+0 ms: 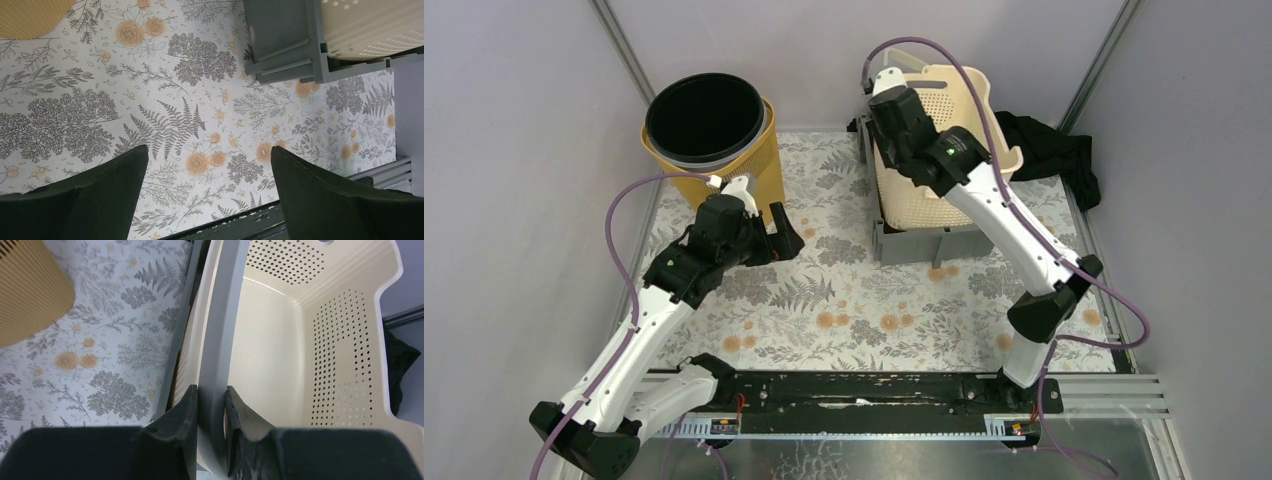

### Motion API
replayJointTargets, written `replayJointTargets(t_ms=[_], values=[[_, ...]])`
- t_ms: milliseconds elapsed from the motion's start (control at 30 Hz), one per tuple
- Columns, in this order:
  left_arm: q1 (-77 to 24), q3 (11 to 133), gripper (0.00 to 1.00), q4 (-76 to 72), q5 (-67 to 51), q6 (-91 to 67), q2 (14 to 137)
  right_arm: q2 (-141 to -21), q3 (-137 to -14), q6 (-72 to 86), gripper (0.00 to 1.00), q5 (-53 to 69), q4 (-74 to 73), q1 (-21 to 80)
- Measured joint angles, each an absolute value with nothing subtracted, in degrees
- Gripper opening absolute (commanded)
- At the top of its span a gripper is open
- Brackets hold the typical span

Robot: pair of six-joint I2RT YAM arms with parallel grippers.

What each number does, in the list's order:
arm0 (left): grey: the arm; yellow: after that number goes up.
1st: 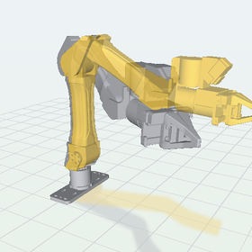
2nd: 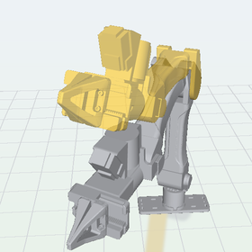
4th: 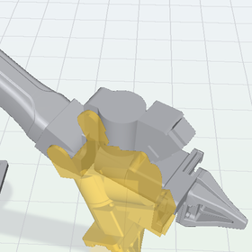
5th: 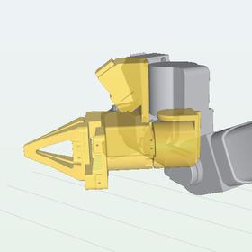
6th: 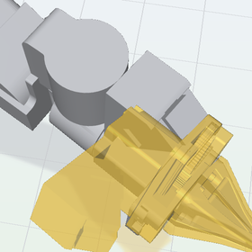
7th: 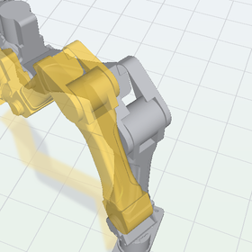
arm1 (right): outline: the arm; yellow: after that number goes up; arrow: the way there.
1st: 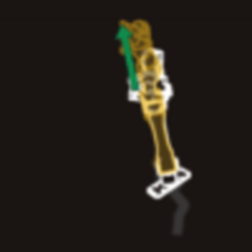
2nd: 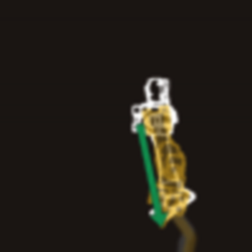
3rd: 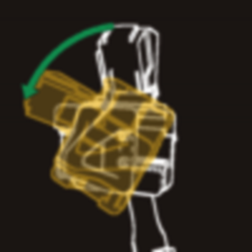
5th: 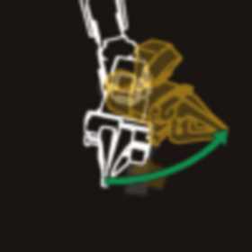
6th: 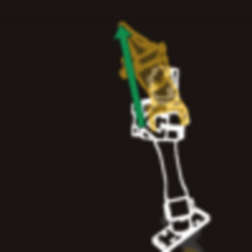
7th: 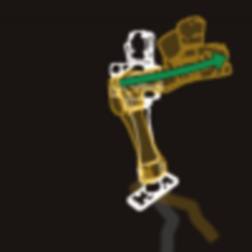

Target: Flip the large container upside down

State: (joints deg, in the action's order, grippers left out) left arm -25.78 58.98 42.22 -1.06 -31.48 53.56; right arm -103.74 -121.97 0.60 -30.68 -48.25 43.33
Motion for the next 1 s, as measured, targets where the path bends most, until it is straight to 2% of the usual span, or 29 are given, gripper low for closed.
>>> replayJointTargets(t_ms=[367, 800, 1000], values=[[-26.11, 58.98, 1.0, 42.02, -1.06, -31.99, 53.95, -94.98, -121.97, -0.19, 0.0, -32.49, -47.11, 43.0], [-26.41, 58.98, 1.0, 42.0, -0.99, -32.05, 54.46, -91.05, -122.98, -0.16, 0.0, -27.4, -46.87, 43.57], [-26.59, 58.98, 1.0, 42.02, -0.71, -32.05, 54.08, -90.89, -124.29, -0.27, 0.0, -26.89, -46.72, 47.51]])
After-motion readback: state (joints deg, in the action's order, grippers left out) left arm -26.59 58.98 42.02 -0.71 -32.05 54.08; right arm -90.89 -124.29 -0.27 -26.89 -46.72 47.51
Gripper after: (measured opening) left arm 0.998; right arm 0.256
